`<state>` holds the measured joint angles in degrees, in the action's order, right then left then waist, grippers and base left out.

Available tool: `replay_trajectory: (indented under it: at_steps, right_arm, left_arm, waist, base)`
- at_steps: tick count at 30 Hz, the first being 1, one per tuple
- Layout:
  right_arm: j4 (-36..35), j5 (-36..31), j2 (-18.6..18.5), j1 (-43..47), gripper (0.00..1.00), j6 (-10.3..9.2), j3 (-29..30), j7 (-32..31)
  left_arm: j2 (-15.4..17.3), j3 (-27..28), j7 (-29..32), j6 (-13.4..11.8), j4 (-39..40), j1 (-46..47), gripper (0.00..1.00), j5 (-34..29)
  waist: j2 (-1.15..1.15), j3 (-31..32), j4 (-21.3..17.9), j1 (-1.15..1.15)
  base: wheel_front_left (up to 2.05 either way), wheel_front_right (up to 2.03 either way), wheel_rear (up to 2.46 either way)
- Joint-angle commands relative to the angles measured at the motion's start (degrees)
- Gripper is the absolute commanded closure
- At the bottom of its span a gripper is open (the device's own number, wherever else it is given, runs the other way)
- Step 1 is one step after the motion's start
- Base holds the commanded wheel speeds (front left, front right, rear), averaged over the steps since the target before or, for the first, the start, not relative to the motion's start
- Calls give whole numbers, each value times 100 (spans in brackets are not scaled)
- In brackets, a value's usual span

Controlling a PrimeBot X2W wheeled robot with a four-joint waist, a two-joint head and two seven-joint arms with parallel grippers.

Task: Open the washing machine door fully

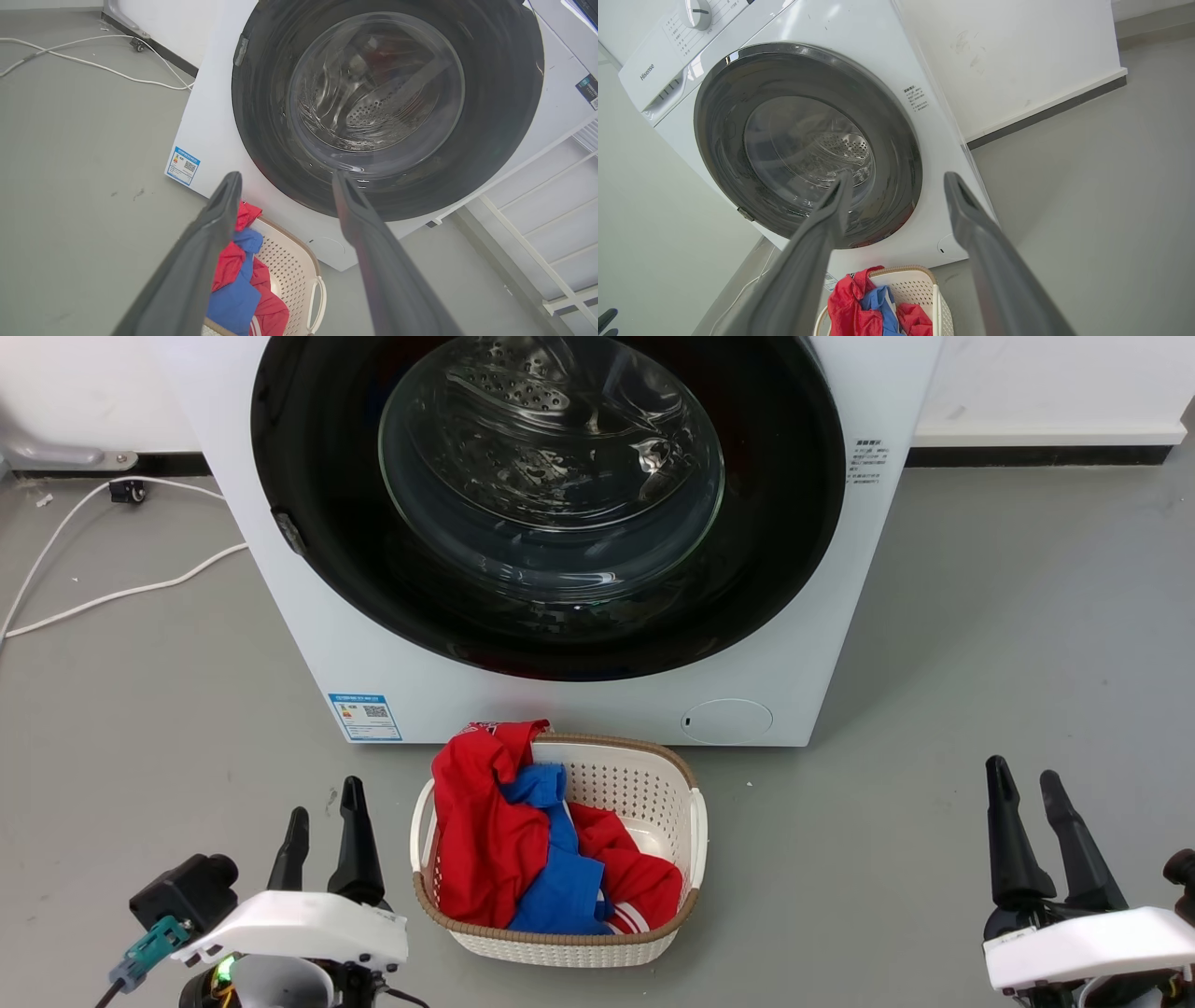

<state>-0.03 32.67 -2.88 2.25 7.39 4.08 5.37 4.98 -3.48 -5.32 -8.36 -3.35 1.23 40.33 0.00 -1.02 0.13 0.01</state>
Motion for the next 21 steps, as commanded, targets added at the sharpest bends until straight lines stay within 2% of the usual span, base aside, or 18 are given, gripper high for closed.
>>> replay_trajectory:
  at_steps: [1,10,21]
  right_arm:
    - [-129,-231,-13,-13,0,8,-6,73]
    - [-299,-744,-11,101,0,9,-5,223]
    - [-428,-1304,-9,253,0,11,-9,394]
  left_arm:
    - [79,-61,-68,-60,115,3,0,-212]
    - [164,-283,-219,-186,212,-67,0,-757]
    - [180,-460,-386,-173,246,-176,0,-1359]
  waist:
    - [0,0,-2,-1]
    - [0,17,-6,-1]
    - [0,38,-3,-1]
  base:
    - [0,0,0]
    - [0,0,0]
    - [0,0,0]
